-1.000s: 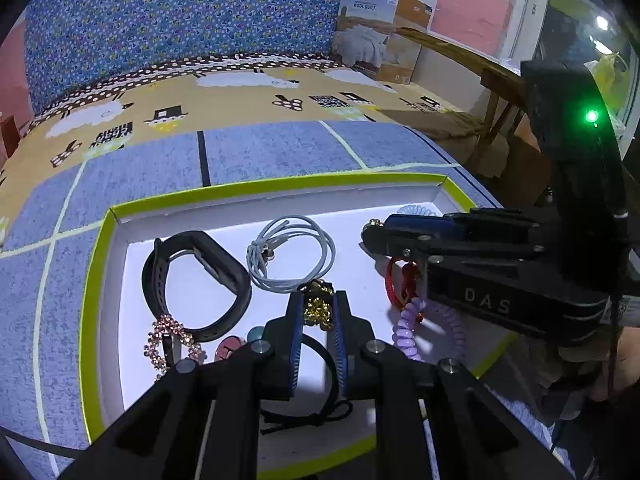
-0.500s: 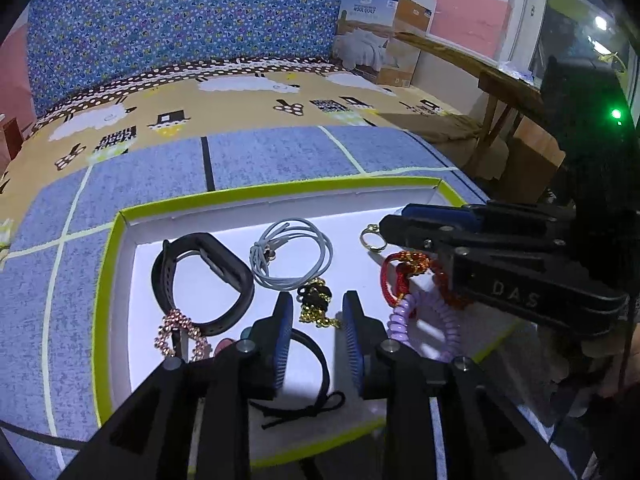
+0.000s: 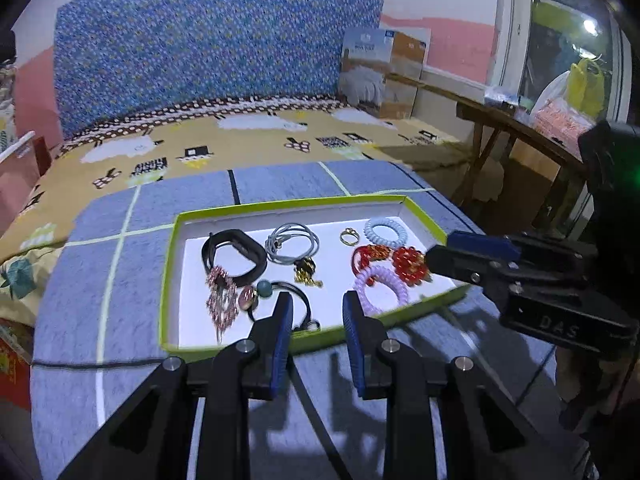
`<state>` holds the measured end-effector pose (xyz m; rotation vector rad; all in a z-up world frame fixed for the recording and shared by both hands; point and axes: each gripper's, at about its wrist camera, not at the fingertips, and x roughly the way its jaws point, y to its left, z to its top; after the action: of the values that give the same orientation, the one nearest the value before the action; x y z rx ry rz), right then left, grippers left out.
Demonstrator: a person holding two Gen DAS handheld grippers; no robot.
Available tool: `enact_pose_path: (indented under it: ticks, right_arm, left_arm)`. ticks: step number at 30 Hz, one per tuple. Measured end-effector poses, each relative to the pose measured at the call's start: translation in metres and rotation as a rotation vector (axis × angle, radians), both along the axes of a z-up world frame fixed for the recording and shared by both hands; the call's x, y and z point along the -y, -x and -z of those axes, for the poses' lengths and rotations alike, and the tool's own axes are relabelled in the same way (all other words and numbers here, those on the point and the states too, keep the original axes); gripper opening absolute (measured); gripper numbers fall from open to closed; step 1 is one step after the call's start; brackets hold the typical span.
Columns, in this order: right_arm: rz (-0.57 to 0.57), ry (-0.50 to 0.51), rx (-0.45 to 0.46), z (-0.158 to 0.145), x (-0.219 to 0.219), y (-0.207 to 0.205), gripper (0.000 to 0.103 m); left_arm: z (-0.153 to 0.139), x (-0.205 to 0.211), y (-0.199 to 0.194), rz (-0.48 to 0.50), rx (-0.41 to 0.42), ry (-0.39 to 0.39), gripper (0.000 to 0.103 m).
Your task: Organize jewelry
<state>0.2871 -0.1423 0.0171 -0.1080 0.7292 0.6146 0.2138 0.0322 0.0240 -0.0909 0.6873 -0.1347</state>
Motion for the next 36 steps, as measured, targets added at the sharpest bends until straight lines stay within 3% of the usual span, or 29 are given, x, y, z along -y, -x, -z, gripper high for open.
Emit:
enact_pose_path:
  ticks: [20,36]
  right_arm:
    - [0.006,-0.005,0.134,-0.004,0.029,0.147,0.035]
    - [0.080,-0.006,0.168,0.002,0.051,0.184,0.042]
  left_arm:
    - [-0.004,0.011,0.122,-0.092,0.093,-0.054,0.029]
    - [0.002,0.010,0.164,-0.146,0.124,-0.072,0.029]
